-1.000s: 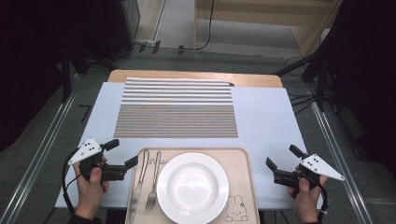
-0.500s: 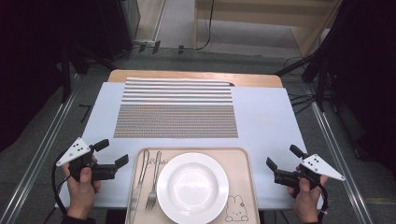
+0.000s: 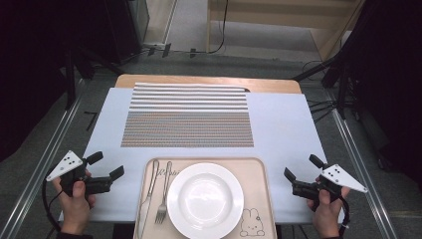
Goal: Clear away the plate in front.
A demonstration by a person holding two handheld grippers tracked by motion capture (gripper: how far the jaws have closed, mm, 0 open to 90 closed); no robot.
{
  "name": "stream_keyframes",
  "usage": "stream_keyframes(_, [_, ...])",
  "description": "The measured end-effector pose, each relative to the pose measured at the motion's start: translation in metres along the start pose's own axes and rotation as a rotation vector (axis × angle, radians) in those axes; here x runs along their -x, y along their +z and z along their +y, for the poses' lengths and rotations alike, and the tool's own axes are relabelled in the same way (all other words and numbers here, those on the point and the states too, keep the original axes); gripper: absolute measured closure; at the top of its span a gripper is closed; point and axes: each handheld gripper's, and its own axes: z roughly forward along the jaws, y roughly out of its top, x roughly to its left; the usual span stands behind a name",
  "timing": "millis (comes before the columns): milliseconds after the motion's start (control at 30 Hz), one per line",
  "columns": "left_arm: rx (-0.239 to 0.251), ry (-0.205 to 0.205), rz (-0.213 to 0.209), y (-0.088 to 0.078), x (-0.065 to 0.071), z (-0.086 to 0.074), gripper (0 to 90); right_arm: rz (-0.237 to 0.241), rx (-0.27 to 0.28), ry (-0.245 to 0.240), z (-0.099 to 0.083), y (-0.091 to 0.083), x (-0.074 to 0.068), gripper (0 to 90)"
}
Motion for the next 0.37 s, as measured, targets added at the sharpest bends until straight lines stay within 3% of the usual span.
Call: stream_keyframes(367, [-0.017, -0.009, 0.020, 0.0002, -0.0085, -0.0073, 0.0, -0.002, -0.001, 0.003, -0.0020, 0.0011, 0.0020, 0.0])
